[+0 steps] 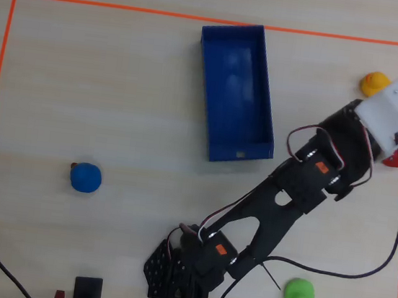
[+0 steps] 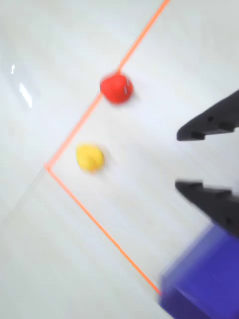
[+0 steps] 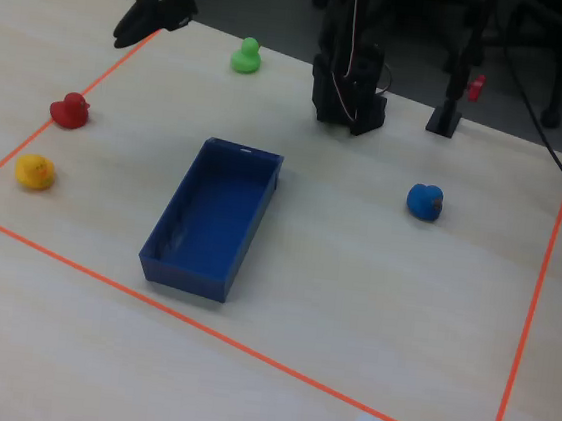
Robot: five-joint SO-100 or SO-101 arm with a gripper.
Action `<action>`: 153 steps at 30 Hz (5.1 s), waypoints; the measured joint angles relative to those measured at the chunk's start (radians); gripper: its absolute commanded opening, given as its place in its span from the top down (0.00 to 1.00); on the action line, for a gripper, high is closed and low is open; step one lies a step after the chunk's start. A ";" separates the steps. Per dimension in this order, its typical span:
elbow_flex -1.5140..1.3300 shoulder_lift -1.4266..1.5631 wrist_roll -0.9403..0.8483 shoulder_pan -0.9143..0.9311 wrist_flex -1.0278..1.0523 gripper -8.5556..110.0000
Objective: Grasp red duck and put it into box.
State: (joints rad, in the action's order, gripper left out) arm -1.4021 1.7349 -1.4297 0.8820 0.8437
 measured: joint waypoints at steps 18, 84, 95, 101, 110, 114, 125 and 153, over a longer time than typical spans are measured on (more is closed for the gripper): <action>-0.005 -0.434 0.025 0.127 -0.788 0.66; 0.135 -1.019 -0.268 0.250 -1.177 0.78; 0.120 -1.019 -0.275 0.249 -1.177 0.93; 0.120 -1.019 -0.276 0.245 -1.177 0.93; 0.120 -0.973 -0.202 0.227 -1.081 0.93; 0.120 -0.885 -0.133 0.184 -0.951 0.93; 0.003 -0.514 -0.054 0.091 -0.652 0.93; -0.451 0.230 0.026 -0.563 -0.015 0.93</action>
State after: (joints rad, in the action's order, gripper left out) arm -1.8530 1.9650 -1.4036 0.3191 0.8283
